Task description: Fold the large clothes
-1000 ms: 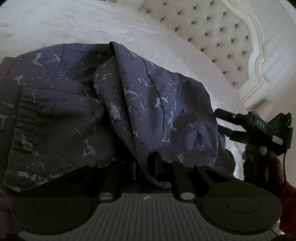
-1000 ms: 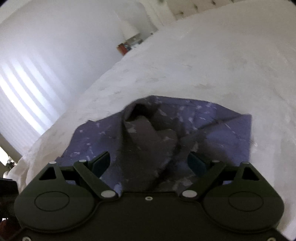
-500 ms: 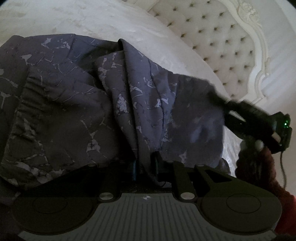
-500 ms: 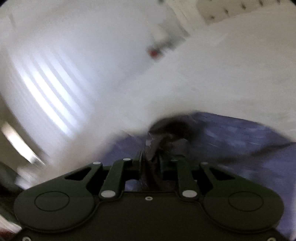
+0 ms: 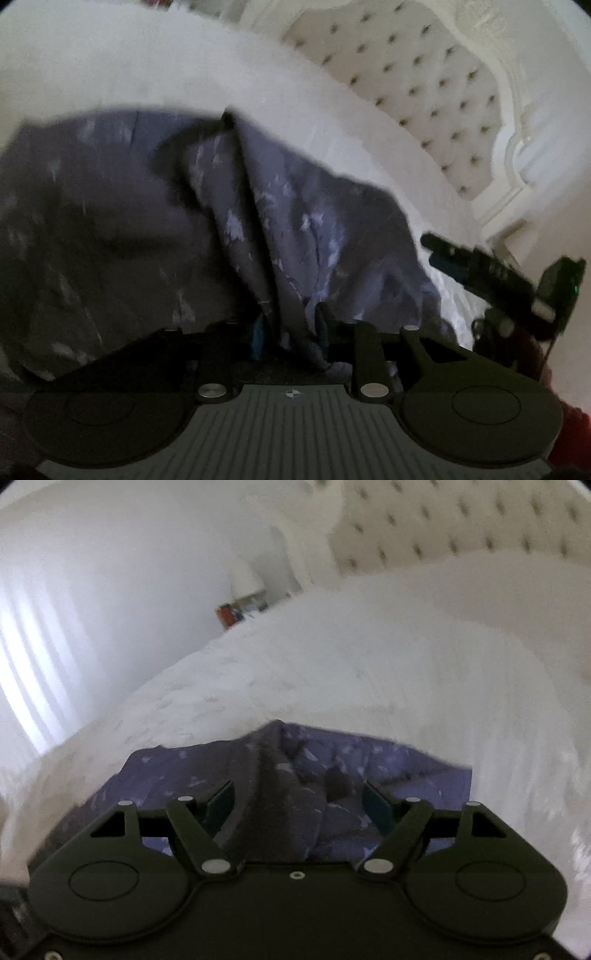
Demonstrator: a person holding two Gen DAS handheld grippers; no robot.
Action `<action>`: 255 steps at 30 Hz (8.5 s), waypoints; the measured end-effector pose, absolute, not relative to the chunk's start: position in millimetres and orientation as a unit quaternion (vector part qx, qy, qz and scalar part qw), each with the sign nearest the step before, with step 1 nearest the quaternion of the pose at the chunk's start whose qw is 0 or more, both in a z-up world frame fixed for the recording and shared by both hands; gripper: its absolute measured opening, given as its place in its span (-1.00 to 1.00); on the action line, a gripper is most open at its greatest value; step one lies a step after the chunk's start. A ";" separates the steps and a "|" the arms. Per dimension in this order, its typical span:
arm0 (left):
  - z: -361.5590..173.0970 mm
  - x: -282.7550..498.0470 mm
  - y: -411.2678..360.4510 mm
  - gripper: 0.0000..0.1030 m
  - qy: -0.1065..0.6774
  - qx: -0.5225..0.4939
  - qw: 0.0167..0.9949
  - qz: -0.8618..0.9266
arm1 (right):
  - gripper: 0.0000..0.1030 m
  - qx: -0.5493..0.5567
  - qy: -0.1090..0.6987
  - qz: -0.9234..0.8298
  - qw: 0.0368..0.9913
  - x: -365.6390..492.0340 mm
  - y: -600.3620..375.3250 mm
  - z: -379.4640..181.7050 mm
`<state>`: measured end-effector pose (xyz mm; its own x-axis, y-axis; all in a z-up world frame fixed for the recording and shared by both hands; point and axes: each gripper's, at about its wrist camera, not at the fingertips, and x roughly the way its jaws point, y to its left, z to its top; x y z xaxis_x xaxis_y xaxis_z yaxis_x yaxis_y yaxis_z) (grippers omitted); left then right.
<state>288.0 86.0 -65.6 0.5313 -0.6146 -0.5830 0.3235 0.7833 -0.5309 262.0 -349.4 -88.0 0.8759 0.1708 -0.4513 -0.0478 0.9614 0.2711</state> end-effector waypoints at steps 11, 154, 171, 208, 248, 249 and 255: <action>-57.2 282.9 72.7 -0.24 0.365 -0.154 0.883 -0.251 | -0.27 -0.089 0.245 0.151 0.954 246.4 -265.9 -99.2; -13.7 28.3 217.6 -0.85 0.409 -0.223 0.873 -0.145 | -0.60 0.366 0.437 0.197 0.798 -0.9 -388.0 -97.4; 50.1 160.9 207.8 -0.83 0.240 -0.298 0.912 -0.149 | -0.59 0.383 0.237 0.181 0.874 122.6 -414.5 -25.0; 18.7 275.9 164.5 0.99 0.240 -0.203 0.943 -0.109 | 0.90 0.236 0.222 0.065 0.944 282.8 -382.1 -57.6; -41.2 331.1 144.5 0.99 0.406 -0.077 0.907 -0.075 | 0.98 0.111 0.318 -0.007 0.942 308.5 -368.8 -100.5; -39.7 321.1 149.4 0.99 0.406 -0.081 0.906 -0.084 | 0.98 0.110 0.315 0.000 0.943 296.1 -370.6 -96.7; -42.8 266.2 174.2 1.00 0.437 -0.101 0.888 -0.098 | 0.98 0.143 0.326 0.007 0.935 226.7 -392.2 -90.0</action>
<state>266.2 174.2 -42.8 0.5985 -0.2622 -0.7570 0.0849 0.9604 -0.2656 226.7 -392.2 -90.0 0.7877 0.1071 -0.6066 0.0793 0.9589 0.2723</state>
